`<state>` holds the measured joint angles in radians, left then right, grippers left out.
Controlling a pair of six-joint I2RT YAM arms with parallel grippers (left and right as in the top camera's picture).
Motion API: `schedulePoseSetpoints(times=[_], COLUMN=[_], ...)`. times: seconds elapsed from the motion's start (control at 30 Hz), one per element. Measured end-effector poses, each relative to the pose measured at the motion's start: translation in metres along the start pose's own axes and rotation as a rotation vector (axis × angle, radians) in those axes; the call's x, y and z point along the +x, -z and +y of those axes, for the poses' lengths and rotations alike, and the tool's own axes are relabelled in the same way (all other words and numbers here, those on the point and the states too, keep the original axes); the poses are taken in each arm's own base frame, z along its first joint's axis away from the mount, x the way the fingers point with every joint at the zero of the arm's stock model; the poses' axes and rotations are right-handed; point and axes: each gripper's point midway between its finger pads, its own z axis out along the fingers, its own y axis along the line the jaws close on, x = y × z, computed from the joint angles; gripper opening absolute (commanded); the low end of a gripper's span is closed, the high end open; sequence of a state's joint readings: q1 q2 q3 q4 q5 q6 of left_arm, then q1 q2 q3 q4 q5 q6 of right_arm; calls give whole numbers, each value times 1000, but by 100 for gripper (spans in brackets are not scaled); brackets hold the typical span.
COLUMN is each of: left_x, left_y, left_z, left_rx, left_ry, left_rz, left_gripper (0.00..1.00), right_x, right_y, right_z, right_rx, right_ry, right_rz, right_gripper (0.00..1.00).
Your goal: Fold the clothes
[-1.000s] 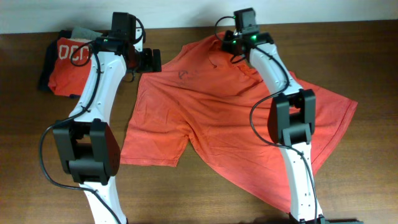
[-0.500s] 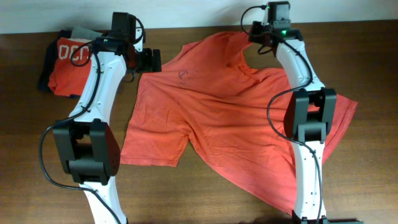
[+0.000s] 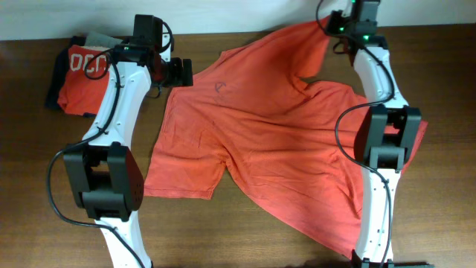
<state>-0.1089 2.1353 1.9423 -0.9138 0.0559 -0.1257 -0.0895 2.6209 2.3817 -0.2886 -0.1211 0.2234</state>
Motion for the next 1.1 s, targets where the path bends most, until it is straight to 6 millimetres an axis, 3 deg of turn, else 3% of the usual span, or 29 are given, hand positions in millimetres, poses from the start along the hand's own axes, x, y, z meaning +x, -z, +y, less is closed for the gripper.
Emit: schedulePoseSetpoints(times=[0.03, 0.07, 0.1, 0.37, 0.5, 0.6, 0.63, 0.67, 0.7, 0.77, 0.9, 1.1], left_x=[0, 0, 0, 0, 0, 0, 0, 0, 0, 0, 0, 0], left_y=[0, 0, 0, 0, 0, 0, 0, 0, 0, 0, 0, 0], left_z=[0, 0, 0, 0, 0, 0, 0, 0, 0, 0, 0, 0], left_rx=[0, 0, 0, 0, 0, 0, 0, 0, 0, 0, 0, 0], left_ry=[0, 0, 0, 0, 0, 0, -1, 0, 0, -1, -1, 0], left_rz=[0, 0, 0, 0, 0, 0, -1, 0, 0, 0, 0, 0], left_gripper=[99, 99, 99, 99, 99, 99, 99, 99, 99, 99, 99, 99], right_x=[-3, -6, -8, -7, -7, -13, -10, -10, -9, 1, 27, 64], right_y=[1, 1, 2, 10, 33, 61, 72, 81, 89, 102, 108, 84], right_z=[-5, -10, -15, -42, -39, -30, -27, -24, -23, -20, -20, -1], right_rx=[5, 11, 16, 54, 69, 72, 77, 77, 78, 83, 84, -25], right_ry=[-7, -7, -10, -11, 4, 6, 2, 7, 9, -2, -19, -6], right_rz=[-8, -16, -22, 29, 138, 213, 255, 276, 298, 360, 466, 531], right_gripper=[70, 93, 99, 99, 99, 99, 90, 72, 53, 6, 4, 4])
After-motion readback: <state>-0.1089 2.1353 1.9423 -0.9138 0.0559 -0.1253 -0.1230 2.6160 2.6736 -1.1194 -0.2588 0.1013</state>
